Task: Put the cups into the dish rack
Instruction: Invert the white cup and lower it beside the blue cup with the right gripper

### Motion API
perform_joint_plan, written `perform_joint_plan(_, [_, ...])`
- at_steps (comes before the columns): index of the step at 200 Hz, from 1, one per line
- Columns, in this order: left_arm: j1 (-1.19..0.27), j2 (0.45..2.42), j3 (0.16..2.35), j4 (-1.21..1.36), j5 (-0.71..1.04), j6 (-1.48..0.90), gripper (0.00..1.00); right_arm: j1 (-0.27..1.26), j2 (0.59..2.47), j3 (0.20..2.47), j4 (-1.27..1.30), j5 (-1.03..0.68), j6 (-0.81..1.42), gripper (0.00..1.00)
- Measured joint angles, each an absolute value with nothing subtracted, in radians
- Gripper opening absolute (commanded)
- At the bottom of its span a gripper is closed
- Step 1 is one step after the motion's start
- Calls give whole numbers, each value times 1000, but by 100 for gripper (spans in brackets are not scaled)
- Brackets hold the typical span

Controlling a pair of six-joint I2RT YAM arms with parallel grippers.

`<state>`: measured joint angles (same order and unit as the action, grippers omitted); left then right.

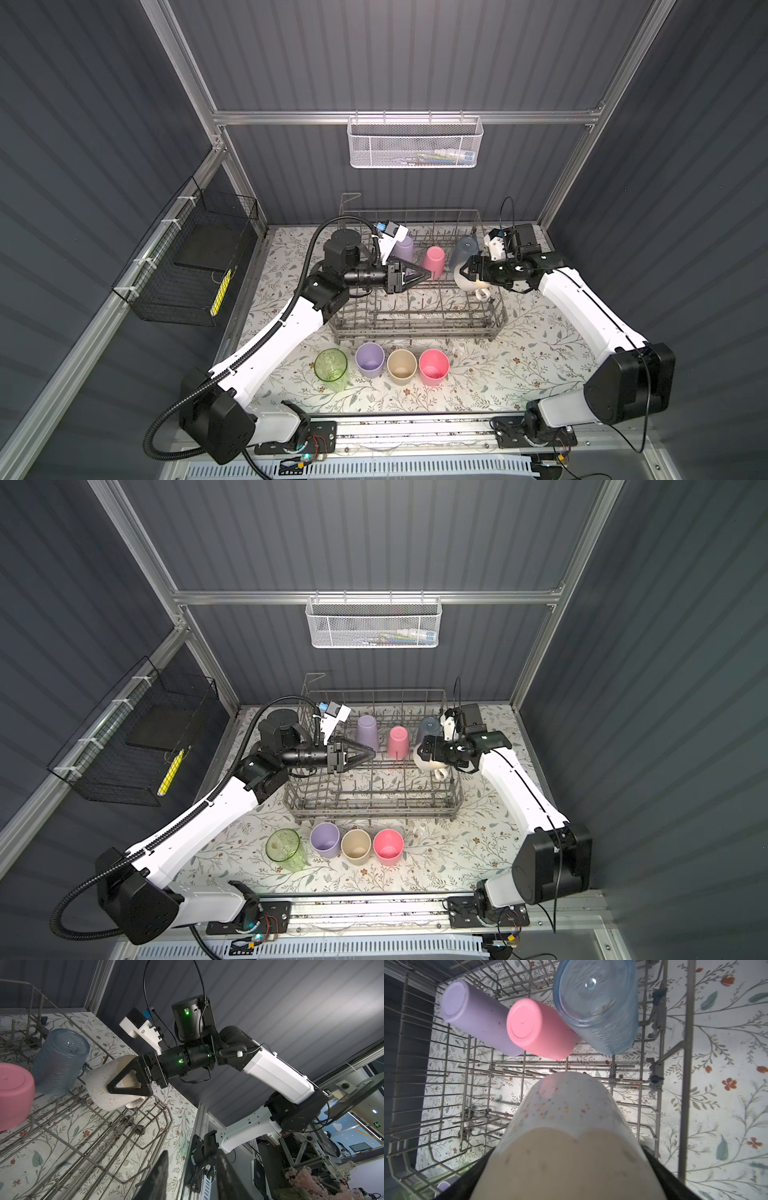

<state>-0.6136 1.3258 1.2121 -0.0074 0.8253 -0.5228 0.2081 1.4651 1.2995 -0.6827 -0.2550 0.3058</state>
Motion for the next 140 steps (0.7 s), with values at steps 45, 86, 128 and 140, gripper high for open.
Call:
perform_joint_plan(45, [-614,1324,1209,-24,826,-503,38,218,1515,1325,-687,-187,306,26])
perform_joint_plan(86, [-614,1324,1209,-35,826,-489,38,232,1561,1328,-693,-147,307,26])
perform_joint_plan(128, [-614,1324,1209,-45,826,-477,38,248,1599,1347,-699,-110,307,26])
perform_joint_plan(140, [-614,1324,1209,-49,826,-474,37,255,1608,1352,-700,-99,307,27])
